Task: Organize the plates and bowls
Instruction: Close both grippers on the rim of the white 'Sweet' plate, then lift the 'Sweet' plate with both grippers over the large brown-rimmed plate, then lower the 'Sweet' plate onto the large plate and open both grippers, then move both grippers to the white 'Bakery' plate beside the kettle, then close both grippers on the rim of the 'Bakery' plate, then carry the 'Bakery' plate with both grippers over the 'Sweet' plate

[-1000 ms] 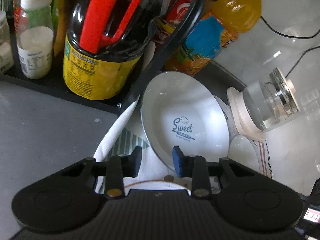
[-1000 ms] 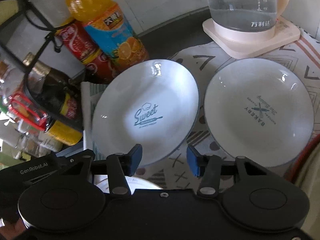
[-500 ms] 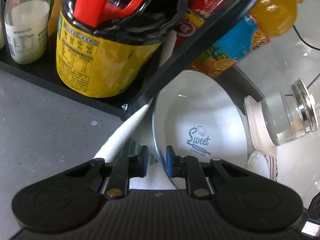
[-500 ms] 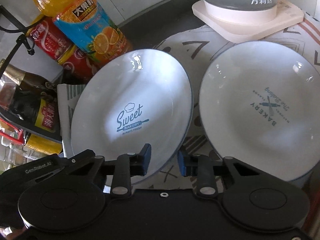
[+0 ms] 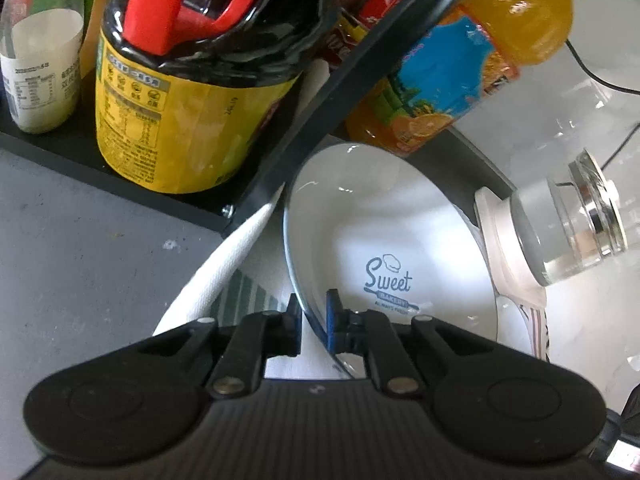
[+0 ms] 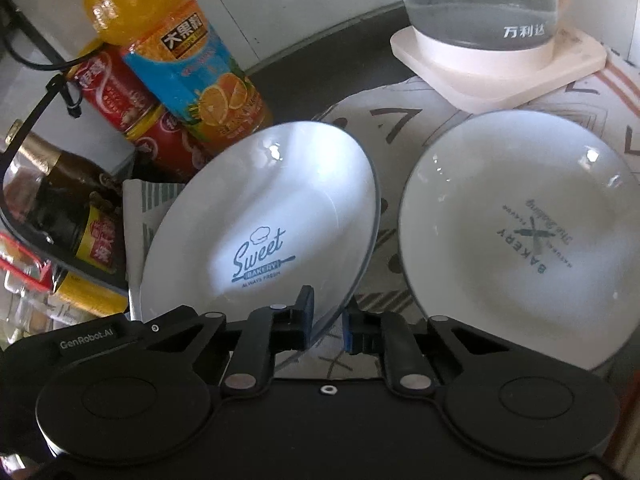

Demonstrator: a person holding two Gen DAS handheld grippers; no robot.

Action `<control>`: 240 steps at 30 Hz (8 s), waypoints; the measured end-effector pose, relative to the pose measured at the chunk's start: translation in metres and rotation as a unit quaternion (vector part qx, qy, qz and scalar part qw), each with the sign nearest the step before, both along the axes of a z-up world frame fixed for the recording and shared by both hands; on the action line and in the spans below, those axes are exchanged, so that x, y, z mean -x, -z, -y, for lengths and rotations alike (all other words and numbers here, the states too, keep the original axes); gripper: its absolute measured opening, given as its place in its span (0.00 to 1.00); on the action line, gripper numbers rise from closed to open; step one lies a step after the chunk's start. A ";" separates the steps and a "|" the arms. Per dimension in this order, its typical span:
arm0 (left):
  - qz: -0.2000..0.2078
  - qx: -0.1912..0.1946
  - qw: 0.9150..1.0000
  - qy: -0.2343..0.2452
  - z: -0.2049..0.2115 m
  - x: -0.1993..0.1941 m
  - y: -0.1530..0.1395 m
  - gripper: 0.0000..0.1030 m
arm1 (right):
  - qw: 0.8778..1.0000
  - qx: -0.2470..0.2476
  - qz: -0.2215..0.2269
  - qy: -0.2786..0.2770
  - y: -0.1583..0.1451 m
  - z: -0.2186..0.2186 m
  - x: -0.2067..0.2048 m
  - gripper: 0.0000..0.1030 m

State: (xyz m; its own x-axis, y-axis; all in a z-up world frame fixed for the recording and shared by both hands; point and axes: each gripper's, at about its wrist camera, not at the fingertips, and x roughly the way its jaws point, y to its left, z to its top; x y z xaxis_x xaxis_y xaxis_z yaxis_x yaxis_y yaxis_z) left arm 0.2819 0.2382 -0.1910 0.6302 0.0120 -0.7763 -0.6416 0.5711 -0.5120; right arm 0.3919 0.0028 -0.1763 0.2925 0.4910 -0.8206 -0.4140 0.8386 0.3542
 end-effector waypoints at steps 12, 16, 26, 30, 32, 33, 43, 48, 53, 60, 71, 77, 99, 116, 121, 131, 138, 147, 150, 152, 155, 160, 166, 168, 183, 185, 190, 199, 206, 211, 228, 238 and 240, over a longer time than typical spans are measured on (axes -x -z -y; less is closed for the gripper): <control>0.017 -0.013 1.000 0.020 0.022 0.033 -0.031 0.10 | 0.999 -0.023 0.026 -0.002 -0.026 0.021 0.042 0.14; 0.021 -0.019 0.999 0.030 0.033 0.046 -0.040 0.10 | 0.999 -0.026 0.033 -0.001 -0.034 0.029 0.060 0.14; 0.025 -0.019 0.999 0.044 0.053 0.087 -0.050 0.10 | 0.999 -0.025 0.044 -0.006 -0.048 0.048 0.105 0.14; 0.025 -0.020 0.998 0.049 0.059 0.107 -0.052 0.10 | 0.999 -0.026 0.046 -0.006 -0.051 0.055 0.123 0.14; 0.024 -0.021 0.998 0.051 0.061 0.114 -0.053 0.10 | 0.999 -0.027 0.046 -0.006 -0.052 0.058 0.130 0.14; 0.023 -0.020 0.998 0.051 0.062 0.118 -0.053 0.11 | 0.999 -0.027 0.045 -0.006 -0.052 0.059 0.133 0.14; 0.009 -0.014 0.999 0.045 0.078 0.146 -0.050 0.11 | 0.998 -0.018 0.043 -0.029 -0.054 0.070 0.154 0.14; -0.003 -0.007 0.999 0.037 0.090 0.154 -0.046 0.11 | 0.998 -0.011 0.038 -0.041 -0.051 0.080 0.160 0.14; -0.015 -0.005 0.999 0.040 0.102 0.161 -0.044 0.11 | 0.999 -0.004 0.028 -0.046 -0.050 0.090 0.164 0.14; -0.030 0.008 0.999 0.036 0.106 0.167 -0.036 0.11 | 0.998 0.008 0.018 -0.053 -0.046 0.094 0.168 0.14; -0.047 0.022 0.998 0.038 0.103 0.169 -0.024 0.12 | 0.998 0.023 0.004 -0.053 -0.036 0.091 0.170 0.14; -0.051 0.026 0.997 0.045 0.099 0.165 -0.023 0.12 | 0.999 0.025 -0.002 -0.043 -0.034 0.089 0.168 0.14; -0.078 -0.022 0.997 0.013 0.056 0.172 -0.045 0.25 | 0.998 0.054 0.006 -0.026 -0.036 0.079 0.158 0.11; -0.075 -0.001 0.997 0.026 0.055 0.158 -0.020 0.29 | 0.995 0.097 0.018 -0.031 -0.025 0.070 0.152 0.16; -0.075 -0.007 0.997 0.033 0.056 0.154 -0.019 0.17 | 0.994 0.102 0.012 -0.035 -0.020 0.065 0.151 0.17; -0.091 -0.012 0.995 0.041 0.046 0.145 -0.022 0.19 | 0.993 0.110 0.007 -0.045 -0.024 0.057 0.147 0.21; -0.081 -0.029 0.994 0.061 0.040 0.136 -0.048 0.46 | 0.995 0.083 0.024 -0.053 -0.056 0.060 0.145 0.50; -0.053 -0.043 0.994 0.083 0.050 0.106 -0.079 0.63 | 0.997 0.043 0.052 -0.040 -0.096 0.070 0.124 0.72; -0.044 -0.044 0.994 0.093 0.056 0.091 -0.085 0.64 | 0.997 0.033 0.068 -0.028 -0.107 0.078 0.110 0.79; -0.038 -0.043 0.994 0.098 0.061 0.080 -0.088 0.64 | 0.996 0.031 0.078 -0.020 -0.116 0.084 0.096 0.80; -0.027 -0.042 0.993 0.104 0.069 0.061 -0.092 0.64 | 0.996 0.025 0.083 -0.010 -0.123 0.095 0.075 0.80; -0.019 -0.030 0.994 0.101 0.082 0.032 -0.093 0.64 | 0.996 0.028 0.087 0.003 -0.129 0.110 0.040 0.80; -0.016 -0.016 0.994 0.104 0.098 -0.004 -0.085 0.64 | 0.997 0.033 0.072 0.019 -0.123 0.130 -0.004 0.80; -0.017 -0.008 0.995 0.100 0.103 -0.017 -0.081 0.63 | 0.997 0.036 0.063 0.021 -0.119 0.136 -0.018 0.78; -0.042 0.077 0.994 0.059 0.132 -0.080 -0.026 0.31 | 0.996 0.068 -0.063 0.000 -0.059 0.150 -0.119 0.47; -0.046 0.085 0.994 0.051 0.135 -0.085 -0.019 0.27 | 0.994 0.075 -0.083 -0.007 -0.047 0.150 -0.130 0.43; -0.053 0.103 0.993 0.031 0.141 -0.093 -0.005 0.19 | 0.988 0.092 -0.122 -0.028 -0.022 0.148 -0.149 0.35; -0.066 0.126 0.990 0.009 0.150 -0.099 0.013 0.06 | 0.980 0.095 -0.159 -0.067 0.009 0.139 -0.159 0.23; -0.061 0.120 0.991 0.012 0.153 -0.103 0.013 0.06 | 0.981 0.082 -0.154 -0.085 0.009 0.135 -0.162 0.12; -0.047 0.106 0.993 0.018 0.150 -0.102 0.002 0.07 | 0.986 0.058 -0.133 -0.087 -0.008 0.141 -0.158 0.09; -0.008 0.069 0.997 0.041 0.116 -0.055 -0.048 0.08 | 0.994 0.010 -0.073 -0.075 -0.065 0.122 -0.105 0.07; -0.006 0.059 0.997 0.053 0.089 0.000 -0.062 0.08 | 0.996 -0.006 -0.061 -0.071 -0.076 0.101 -0.046 0.07; -0.007 0.058 0.997 0.057 0.085 0.012 -0.063 0.08 | 0.996 -0.007 -0.060 -0.069 -0.077 0.098 -0.034 0.07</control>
